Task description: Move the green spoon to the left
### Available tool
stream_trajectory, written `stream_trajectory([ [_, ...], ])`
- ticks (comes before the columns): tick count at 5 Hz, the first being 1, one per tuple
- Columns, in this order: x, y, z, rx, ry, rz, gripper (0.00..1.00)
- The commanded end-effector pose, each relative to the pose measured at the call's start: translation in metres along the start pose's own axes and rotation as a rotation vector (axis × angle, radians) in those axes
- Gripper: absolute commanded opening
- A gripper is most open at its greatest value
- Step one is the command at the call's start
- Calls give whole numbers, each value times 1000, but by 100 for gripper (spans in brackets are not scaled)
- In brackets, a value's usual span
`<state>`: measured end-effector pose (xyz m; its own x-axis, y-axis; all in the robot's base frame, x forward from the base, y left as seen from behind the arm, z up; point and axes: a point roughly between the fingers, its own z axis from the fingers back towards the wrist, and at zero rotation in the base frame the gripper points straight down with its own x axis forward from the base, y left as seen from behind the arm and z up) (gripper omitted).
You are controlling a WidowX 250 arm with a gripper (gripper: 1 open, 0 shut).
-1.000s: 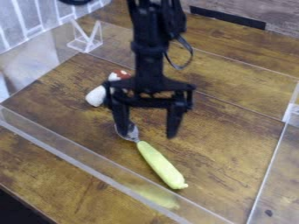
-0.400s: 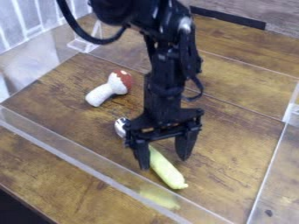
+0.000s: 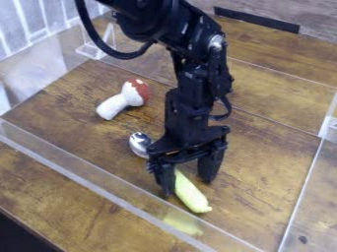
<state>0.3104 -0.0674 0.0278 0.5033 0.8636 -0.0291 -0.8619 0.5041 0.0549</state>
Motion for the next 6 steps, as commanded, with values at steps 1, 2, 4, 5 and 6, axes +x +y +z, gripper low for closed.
stream_trajectory([
  [1, 1, -13, 14, -39, -30, 13, 100],
  [2, 4, -17, 14, -32, -37, 20, 0],
  [4, 4, -22, 15, -20, -51, 2, 100],
  [5, 4, -23, 16, -16, -57, -3, 0],
  [6, 5, -23, 15, -12, -57, -3, 0],
])
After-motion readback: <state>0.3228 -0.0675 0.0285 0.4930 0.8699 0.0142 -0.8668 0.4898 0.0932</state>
